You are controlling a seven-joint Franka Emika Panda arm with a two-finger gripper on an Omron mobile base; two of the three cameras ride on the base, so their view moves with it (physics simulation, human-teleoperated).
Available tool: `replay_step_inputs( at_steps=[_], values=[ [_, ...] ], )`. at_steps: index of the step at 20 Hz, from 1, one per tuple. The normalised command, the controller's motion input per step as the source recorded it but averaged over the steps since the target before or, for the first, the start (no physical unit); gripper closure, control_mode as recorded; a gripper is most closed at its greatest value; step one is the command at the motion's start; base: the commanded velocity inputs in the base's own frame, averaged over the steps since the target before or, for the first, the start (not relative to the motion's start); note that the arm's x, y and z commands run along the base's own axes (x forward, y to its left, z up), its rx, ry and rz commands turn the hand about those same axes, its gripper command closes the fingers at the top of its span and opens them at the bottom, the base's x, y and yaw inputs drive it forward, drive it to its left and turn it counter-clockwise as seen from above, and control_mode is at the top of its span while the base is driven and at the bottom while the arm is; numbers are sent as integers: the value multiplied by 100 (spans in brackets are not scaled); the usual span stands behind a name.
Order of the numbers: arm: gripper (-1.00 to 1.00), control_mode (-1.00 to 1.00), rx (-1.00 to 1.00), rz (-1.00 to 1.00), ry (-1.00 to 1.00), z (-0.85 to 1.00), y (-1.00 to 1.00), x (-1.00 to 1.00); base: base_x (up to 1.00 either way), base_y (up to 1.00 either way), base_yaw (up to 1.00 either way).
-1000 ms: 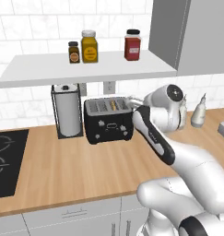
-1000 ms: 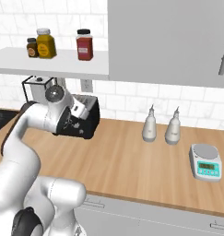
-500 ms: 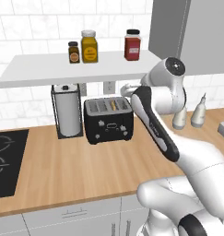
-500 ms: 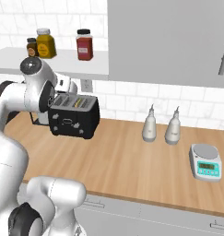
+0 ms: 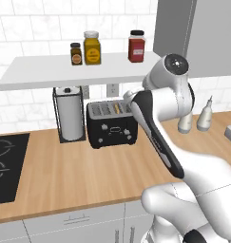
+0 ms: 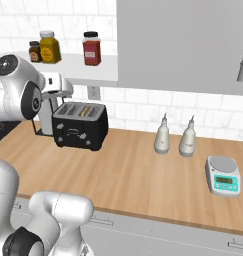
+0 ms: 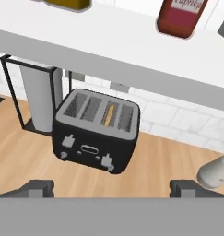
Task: Start the toaster. Once the lever pops up, take the bread to the plate on the dining counter.
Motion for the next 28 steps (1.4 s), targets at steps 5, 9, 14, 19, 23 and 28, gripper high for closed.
replay_step_inputs(
  at_steps=[5, 9, 14, 19, 23, 28],
  values=[
    [-100, -100, 0, -6, 0, 28, 0, -5, 0, 0, 0],
    [-100, -100, 0, -8, 1, 11, 0, -1, 0, 0, 0],
    [-100, -100, 0, 0, 0, 0, 0, 0, 0, 0, 0],
    [-100, -100, 0, 0, 0, 0, 0, 0, 0, 0, 0],
    [-100, -100, 0, 0, 0, 0, 0, 0, 0, 0, 0],
    [-100, -100, 0, 0, 0, 0, 0, 0, 0, 0, 0]
  ],
)
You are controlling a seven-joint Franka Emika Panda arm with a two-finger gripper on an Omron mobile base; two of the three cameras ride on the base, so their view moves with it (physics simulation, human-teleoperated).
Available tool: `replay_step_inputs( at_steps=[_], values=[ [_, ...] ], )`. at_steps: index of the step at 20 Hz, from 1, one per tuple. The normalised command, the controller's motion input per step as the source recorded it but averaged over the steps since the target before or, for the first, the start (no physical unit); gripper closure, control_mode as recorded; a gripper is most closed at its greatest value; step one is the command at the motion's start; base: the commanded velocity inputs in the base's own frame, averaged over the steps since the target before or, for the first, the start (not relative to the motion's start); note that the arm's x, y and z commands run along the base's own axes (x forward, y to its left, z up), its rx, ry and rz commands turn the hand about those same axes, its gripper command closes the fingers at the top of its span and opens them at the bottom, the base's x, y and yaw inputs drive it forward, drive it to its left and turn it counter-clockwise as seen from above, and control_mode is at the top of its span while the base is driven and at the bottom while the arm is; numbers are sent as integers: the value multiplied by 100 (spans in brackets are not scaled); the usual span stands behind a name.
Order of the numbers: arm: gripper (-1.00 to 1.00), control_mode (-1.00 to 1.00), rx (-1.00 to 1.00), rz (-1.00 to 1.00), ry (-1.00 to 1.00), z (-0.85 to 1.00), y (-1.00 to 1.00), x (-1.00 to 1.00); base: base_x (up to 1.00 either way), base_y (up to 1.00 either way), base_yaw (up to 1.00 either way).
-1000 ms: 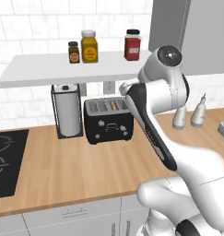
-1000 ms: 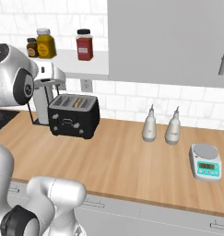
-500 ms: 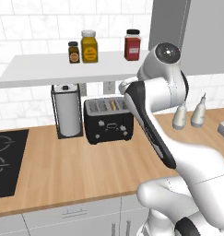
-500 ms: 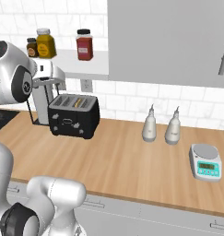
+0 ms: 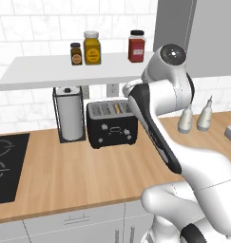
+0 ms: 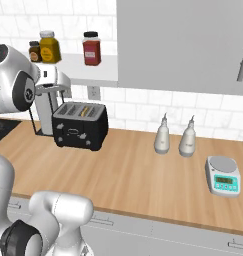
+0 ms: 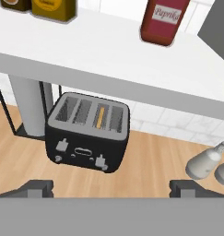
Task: Start the toaster. Once the lever pops up, take the bread to the plate on the dining counter.
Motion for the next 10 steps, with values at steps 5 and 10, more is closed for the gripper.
replay_step_inputs(
  at_steps=[5, 10],
  values=[
    [-100, -100, 0, 0, 0, 0, 0, 0, 0, 0, 0],
    [-100, -100, 0, 0, 0, 0, 0, 0, 0, 0, 0]
  ],
)
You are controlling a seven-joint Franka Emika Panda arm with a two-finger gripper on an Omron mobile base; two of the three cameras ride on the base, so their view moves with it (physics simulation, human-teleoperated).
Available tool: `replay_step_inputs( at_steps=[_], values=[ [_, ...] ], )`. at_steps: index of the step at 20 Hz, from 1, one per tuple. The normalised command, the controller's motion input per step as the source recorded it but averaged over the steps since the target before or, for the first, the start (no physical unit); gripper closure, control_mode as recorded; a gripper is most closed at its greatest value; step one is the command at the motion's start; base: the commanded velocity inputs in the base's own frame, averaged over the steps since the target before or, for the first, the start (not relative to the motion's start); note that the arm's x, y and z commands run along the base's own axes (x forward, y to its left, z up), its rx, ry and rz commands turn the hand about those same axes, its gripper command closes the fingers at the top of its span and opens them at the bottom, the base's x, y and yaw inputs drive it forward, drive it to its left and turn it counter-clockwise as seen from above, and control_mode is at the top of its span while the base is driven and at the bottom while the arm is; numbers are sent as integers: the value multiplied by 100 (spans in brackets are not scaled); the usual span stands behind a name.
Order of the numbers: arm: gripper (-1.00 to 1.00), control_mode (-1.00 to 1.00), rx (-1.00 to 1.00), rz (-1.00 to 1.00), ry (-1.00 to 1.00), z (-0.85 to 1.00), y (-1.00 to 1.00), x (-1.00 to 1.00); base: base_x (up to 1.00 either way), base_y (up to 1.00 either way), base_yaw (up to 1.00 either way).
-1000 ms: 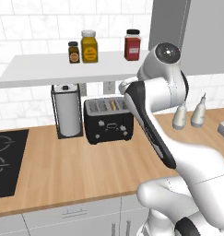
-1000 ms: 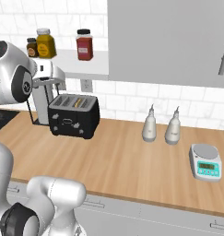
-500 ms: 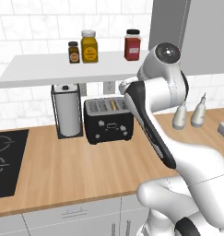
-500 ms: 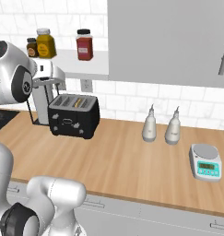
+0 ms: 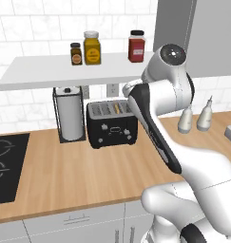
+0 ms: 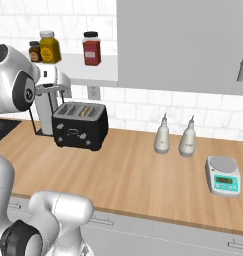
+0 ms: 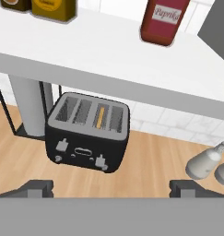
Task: Start the toaster. Once the lever pops up, take the bread to the plate on the dining counter.
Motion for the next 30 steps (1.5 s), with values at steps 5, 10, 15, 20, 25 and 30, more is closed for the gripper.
replay_step_inputs(
  at_steps=[5, 10, 15, 20, 25, 30],
  values=[
    [-100, -100, 0, 0, 0, 0, 0, 0, 0, 0, 0],
    [-100, -100, 0, 0, 0, 0, 0, 0, 0, 0, 0],
    [-100, -100, 0, 0, 0, 0, 0, 0, 0, 0, 0],
    [-100, -100, 0, 0, 0, 0, 0, 0, 0, 0, 0],
    [-100, -100, 0, 0, 0, 0, 0, 0, 0, 0, 0],
    [-100, -100, 0, 0, 0, 0, 0, 0, 0, 0, 0]
  ],
)
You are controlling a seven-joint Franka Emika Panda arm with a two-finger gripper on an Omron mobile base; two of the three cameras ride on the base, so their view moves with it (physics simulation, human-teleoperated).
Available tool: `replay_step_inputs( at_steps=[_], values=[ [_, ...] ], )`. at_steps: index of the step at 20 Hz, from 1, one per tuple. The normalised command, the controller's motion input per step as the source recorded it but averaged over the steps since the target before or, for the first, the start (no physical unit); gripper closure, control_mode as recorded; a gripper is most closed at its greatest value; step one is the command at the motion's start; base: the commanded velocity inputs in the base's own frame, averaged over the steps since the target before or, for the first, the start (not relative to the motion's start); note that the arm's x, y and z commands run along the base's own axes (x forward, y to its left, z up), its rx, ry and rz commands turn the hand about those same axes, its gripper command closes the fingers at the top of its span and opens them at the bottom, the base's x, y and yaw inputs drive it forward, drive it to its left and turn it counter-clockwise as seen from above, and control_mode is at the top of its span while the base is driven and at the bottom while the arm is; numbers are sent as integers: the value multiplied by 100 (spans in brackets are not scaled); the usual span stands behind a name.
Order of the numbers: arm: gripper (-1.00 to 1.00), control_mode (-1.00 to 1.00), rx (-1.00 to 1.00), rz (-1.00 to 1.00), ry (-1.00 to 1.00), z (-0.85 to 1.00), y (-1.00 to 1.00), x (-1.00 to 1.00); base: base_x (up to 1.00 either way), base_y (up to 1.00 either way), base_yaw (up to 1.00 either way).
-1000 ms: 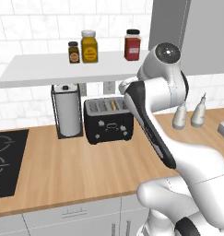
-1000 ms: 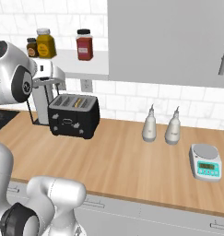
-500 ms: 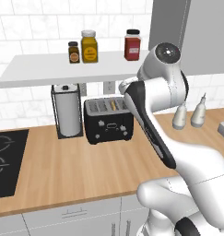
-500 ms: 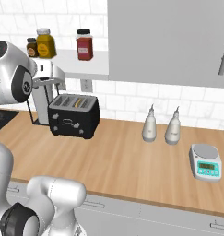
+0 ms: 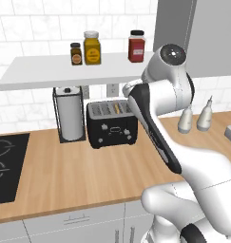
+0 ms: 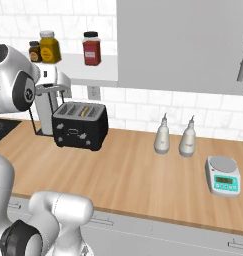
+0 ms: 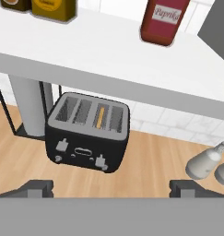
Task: Start the toaster. Once the lever pops up, take the bread to the plate on the dining counter.
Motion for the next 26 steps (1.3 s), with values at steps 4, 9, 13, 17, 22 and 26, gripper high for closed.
replay_step_inputs(
  at_steps=[4, 9, 13, 17, 22, 26],
  values=[
    [-100, -100, 0, 0, 0, 0, 0, 0, 0, 0, 0],
    [-100, -100, 0, 0, 0, 0, 0, 0, 0, 0, 0],
    [-100, -100, 0, 0, 0, 0, 0, 0, 0, 0, 0],
    [-100, -100, 0, 0, 0, 0, 0, 0, 0, 0, 0],
    [-100, -100, 0, 0, 0, 0, 0, 0, 0, 0, 0],
    [-100, -100, 0, 0, 0, 0, 0, 0, 0, 0, 0]
  ],
)
